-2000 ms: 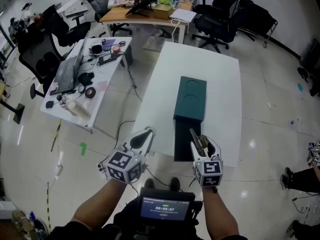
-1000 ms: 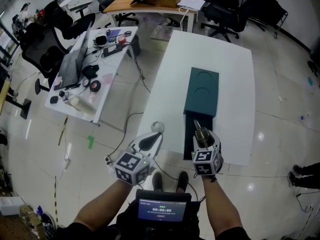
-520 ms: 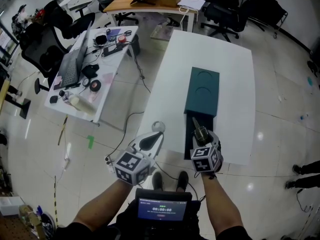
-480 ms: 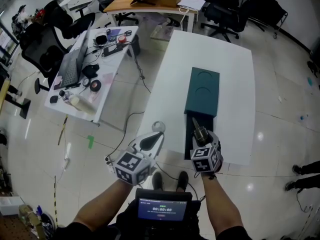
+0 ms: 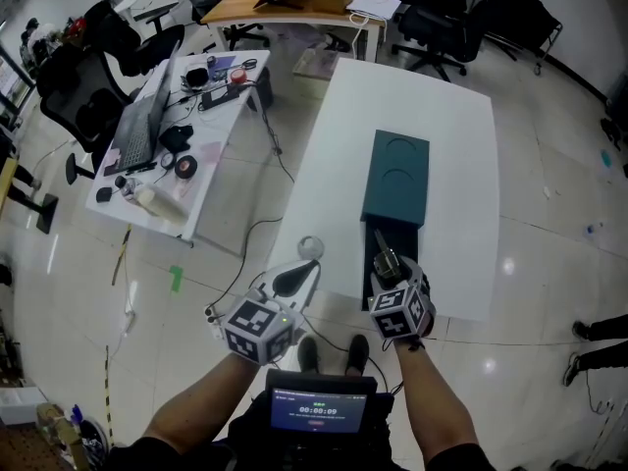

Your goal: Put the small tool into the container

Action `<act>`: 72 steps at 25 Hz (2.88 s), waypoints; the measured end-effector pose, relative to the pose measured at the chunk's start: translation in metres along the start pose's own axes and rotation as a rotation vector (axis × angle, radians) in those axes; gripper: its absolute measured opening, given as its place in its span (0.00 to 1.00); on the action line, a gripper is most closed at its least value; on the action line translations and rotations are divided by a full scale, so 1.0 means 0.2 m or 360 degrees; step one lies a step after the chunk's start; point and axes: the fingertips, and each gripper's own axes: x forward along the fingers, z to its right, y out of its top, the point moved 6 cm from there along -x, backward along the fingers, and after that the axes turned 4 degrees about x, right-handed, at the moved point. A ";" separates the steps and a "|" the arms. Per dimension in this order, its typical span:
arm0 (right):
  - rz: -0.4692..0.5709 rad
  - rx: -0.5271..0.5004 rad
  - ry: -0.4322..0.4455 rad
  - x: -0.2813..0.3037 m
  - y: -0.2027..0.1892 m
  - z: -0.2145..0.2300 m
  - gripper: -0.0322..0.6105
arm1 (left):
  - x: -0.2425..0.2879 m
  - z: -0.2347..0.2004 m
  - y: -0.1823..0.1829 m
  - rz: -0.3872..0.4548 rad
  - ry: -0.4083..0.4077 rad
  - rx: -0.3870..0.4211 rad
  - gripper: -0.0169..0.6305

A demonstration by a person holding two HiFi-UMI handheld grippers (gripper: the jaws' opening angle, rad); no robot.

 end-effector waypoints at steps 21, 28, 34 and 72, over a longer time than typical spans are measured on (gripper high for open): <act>-0.0190 -0.0332 0.0052 0.02 -0.05 -0.08 0.47 | -0.06 0.01 0.00 0.0007 0.0013 -0.0010 0.05; -0.0174 -0.0346 0.0061 -0.02 -0.04 -0.12 0.47 | -0.08 0.01 -0.01 0.0010 0.0014 -0.0008 0.05; -0.0118 -0.0299 0.0063 0.00 -0.04 -0.10 0.45 | -0.09 0.02 -0.02 0.0012 0.0017 -0.0013 0.05; 0.1162 0.0830 0.0043 -1.71 0.10 0.11 0.06 | -0.67 0.30 0.36 0.0475 -0.0175 0.0019 0.05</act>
